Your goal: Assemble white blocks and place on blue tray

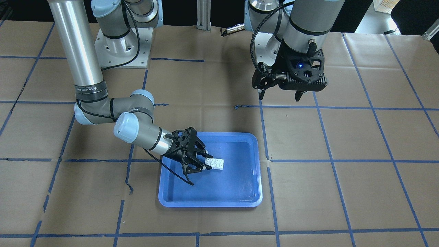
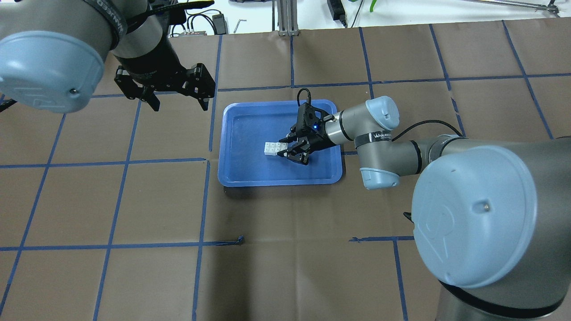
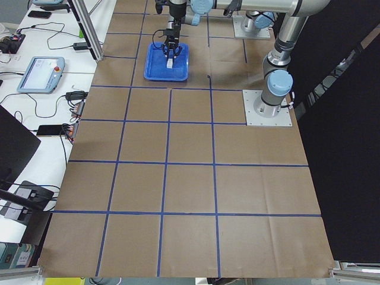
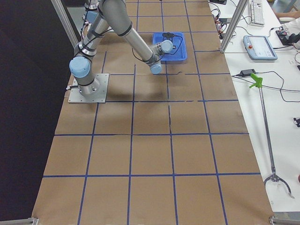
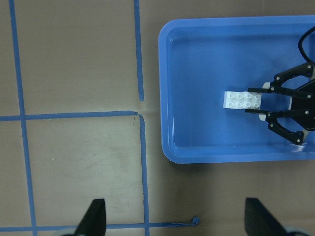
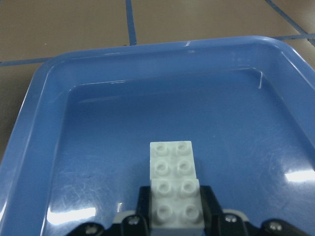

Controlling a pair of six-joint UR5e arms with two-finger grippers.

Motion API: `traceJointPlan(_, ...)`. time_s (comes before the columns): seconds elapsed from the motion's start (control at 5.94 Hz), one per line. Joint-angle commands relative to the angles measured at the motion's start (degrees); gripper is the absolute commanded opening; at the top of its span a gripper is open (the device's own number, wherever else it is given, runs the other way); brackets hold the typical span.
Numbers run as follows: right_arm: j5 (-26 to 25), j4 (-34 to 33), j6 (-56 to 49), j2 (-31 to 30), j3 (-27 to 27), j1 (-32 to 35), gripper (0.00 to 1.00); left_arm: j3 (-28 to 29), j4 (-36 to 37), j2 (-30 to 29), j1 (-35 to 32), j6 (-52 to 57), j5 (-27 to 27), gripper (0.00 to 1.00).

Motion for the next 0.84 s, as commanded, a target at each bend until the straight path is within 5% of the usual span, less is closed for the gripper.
traceJointPlan(0.0, 0.0, 0.1, 0.0, 0.0, 0.1, 0.0, 0.37, 0.0, -0.1, 0.1, -0.1, 0.3, 0.3, 0.99)
traceJointPlan(0.67, 0.1, 0.1, 0.0, 0.1, 0.0, 0.0, 0.45, 0.0, -0.2, 0.3, -0.1, 0.5, 0.3, 0.99)
